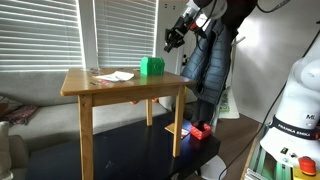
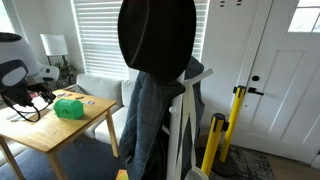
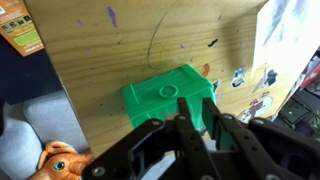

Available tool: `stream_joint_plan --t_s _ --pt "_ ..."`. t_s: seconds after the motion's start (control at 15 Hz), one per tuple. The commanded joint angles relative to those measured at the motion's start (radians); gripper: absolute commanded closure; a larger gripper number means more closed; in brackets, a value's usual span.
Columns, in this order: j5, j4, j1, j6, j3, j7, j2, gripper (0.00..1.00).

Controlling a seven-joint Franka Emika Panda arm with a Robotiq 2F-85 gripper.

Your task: Move the green storage box backwards a bit

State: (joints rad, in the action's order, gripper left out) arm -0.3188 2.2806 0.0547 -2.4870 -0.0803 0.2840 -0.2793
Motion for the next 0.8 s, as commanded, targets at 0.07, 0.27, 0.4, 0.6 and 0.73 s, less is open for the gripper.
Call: stream_joint_plan --t_s 0.07,0.27,0.4,0.6,0.73 --pt "0.151 -0.051 -0.027 0.250 -0.014 0.020 -0.134 0.41" --pt "0.249 -0.069 -0.039 0.320 -0.028 -0.002 -0.195 0.20" --pt "0.285 -0.076 -0.035 0.373 -0.030 -0.020 -0.229 0.06" --pt "0.345 -0.061 -0.038 0.410 -0.039 -0.030 -0.276 0.00" --pt "0.354 -0.050 -0.031 0.438 -0.037 -0.037 -0.304 0.00"
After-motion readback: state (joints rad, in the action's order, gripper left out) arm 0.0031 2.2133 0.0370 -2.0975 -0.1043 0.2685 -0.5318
